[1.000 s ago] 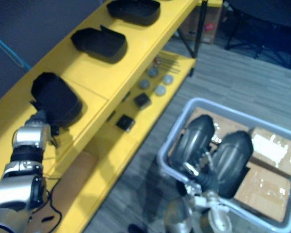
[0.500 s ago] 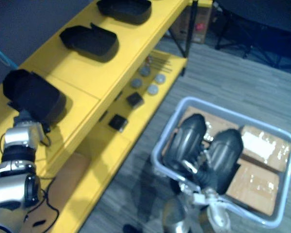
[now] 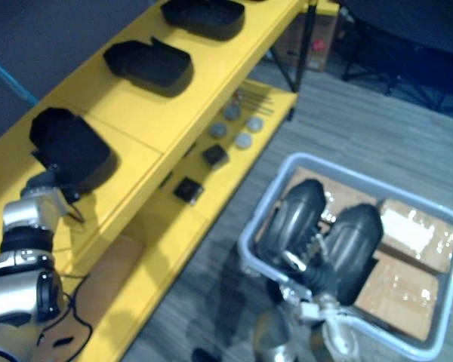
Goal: Walk over and take plastic housings, then place them on the shelf
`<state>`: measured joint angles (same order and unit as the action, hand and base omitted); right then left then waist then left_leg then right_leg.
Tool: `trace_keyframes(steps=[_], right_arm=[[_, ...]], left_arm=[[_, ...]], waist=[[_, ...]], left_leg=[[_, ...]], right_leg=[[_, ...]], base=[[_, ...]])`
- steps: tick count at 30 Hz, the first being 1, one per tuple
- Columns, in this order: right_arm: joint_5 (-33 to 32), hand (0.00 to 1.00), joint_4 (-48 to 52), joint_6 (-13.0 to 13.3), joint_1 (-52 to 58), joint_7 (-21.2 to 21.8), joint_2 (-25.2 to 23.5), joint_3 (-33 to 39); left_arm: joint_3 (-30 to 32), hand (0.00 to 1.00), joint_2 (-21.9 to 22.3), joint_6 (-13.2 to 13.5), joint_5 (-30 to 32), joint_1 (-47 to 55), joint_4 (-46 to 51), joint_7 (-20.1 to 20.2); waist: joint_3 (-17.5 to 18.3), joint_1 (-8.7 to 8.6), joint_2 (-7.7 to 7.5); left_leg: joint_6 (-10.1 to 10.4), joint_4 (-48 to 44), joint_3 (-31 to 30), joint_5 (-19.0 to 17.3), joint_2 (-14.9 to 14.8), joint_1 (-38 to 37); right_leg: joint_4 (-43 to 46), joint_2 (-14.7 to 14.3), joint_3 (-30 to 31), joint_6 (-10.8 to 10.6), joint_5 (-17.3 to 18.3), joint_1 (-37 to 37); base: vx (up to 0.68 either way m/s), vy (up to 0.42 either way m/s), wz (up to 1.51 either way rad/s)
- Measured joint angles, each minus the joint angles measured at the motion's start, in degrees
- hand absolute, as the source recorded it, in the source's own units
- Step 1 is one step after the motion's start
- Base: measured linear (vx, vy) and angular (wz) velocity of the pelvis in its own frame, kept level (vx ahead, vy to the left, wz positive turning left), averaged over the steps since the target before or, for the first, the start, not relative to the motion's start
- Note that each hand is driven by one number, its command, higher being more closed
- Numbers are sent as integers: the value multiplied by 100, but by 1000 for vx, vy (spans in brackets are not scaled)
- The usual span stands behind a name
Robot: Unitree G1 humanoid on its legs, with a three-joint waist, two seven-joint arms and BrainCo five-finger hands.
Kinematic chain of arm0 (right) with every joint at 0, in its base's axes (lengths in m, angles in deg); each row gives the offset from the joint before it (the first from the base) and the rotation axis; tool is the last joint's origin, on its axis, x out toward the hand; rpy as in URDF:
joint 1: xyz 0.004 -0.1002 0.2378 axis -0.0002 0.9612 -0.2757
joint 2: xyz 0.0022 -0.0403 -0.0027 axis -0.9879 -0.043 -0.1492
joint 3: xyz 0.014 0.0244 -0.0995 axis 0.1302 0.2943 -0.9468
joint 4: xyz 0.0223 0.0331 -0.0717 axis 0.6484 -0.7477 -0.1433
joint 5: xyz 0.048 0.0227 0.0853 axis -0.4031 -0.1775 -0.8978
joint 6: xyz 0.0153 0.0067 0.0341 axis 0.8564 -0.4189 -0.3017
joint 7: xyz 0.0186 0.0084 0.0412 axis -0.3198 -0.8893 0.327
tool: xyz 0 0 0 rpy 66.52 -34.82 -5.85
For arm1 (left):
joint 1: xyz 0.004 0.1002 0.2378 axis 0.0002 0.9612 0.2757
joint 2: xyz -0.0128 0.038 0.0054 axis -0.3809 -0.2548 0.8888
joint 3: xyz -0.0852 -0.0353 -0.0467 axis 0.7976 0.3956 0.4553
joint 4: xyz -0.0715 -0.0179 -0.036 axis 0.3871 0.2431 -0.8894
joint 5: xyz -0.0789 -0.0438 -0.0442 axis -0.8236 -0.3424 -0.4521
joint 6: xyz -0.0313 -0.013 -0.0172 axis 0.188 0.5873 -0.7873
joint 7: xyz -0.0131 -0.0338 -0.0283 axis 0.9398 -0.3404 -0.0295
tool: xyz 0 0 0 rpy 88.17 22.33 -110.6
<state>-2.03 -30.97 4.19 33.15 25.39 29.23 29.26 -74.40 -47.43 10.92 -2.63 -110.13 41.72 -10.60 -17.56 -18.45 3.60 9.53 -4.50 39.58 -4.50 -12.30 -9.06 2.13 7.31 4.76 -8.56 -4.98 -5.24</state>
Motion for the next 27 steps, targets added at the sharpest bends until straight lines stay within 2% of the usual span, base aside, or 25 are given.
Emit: trace_keyframes(steps=[4,7,13,16,19,20,24,26,27], right_arm=[[3,0,0,12,41,3,-112,17],[7,0,-1,12,108,4,-214,96],[71,0,-67,37,58,-2,-398,396],[279,0,-190,202,-181,-13,-459,562],[378,0,-228,407,-344,-132,-516,887],[411,0,-260,521,-436,-138,-530,1019],[407,0,-261,794,-589,-248,-538,1322],[412,0,-252,924,-594,-308,-540,1444],[412,0,-250,941,-588,-352,-541,1480]], left_arm=[[-304,0,18,185,-103,164,176,-240],[-646,0,99,288,-287,209,220,-457],[-1084,0,417,501,-763,247,375,-759],[-1157,0,446,545,-819,246,514,-854],[-1229,0,488,665,-981,244,713,-818],[-1259,0,489,799,-979,245,836,-773],[-1258,0,491,1179,-872,307,2047,-308],[-1001,0,672,1573,-524,939,3524,31],[-905,0,782,1658,-448,1166,3881,64]], waist=[[146,-119,-194],[343,-145,-276],[595,-119,-374],[673,-123,-476],[748,-120,-537],[770,-106,-559],[807,1,-534],[949,79,-382],[1023,104,-324]], left_leg=[[10,15,-183,9,8,-2],[-2,87,-291,28,62,-18],[-10,209,-458,33,163,-85],[-10,226,-484,33,170,-92],[-10,232,-578,33,169,-80],[-10,235,-584,34,168,-83],[-4,335,-626,40,167,-146],[7,463,-646,52,168,-294],[7,487,-662,52,171,-300]], right_leg=[[-87,36,-142,-3,-3,153],[-198,79,-199,-18,-21,253],[-365,167,-344,-28,-29,454],[-400,172,-377,-24,-32,493],[-437,184,-473,-10,-42,532],[-440,182,-476,-8,-47,539],[-444,173,-596,24,-74,640],[-449,156,-676,24,-74,765],[-449,158,-713,24,-74,779]], base=[[9,0,16],[29,15,15],[31,17,13],[22,4,5],[34,0,13],[32,2,6],[39,10,6],[75,28,12],[108,30,27]])
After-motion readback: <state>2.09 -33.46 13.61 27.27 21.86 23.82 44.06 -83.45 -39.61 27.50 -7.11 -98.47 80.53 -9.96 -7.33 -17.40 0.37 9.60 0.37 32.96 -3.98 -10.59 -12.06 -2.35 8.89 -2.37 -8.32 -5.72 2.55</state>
